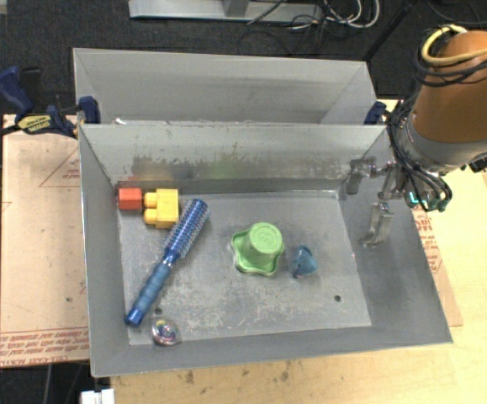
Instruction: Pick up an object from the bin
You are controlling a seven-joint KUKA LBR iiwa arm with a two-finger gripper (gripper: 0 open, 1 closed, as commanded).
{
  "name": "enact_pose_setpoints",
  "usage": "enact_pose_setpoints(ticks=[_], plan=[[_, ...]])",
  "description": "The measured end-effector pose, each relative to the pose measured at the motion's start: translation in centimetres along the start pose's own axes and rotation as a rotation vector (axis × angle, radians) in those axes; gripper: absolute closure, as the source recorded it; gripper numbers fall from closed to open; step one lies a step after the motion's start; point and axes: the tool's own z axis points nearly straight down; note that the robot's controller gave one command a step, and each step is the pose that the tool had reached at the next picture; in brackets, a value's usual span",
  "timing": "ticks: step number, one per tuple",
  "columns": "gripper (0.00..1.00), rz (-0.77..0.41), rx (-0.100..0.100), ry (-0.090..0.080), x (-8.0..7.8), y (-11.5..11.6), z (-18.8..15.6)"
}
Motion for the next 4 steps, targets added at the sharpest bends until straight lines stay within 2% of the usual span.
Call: enact_pose_setpoints(ticks=[1,2,3,4], plan=[[0.0,0.254,-0.002,0.001,2.5,2.5,10.8],[0.0,0.508,-0.002,-0.003,2.3,4.9,16.0],[0.0,0.337,-0.002,-0.011,1.7,10.9,10.8],[0.0,0.271,0.0,-0.011,-0.3,13.2,15.8]])
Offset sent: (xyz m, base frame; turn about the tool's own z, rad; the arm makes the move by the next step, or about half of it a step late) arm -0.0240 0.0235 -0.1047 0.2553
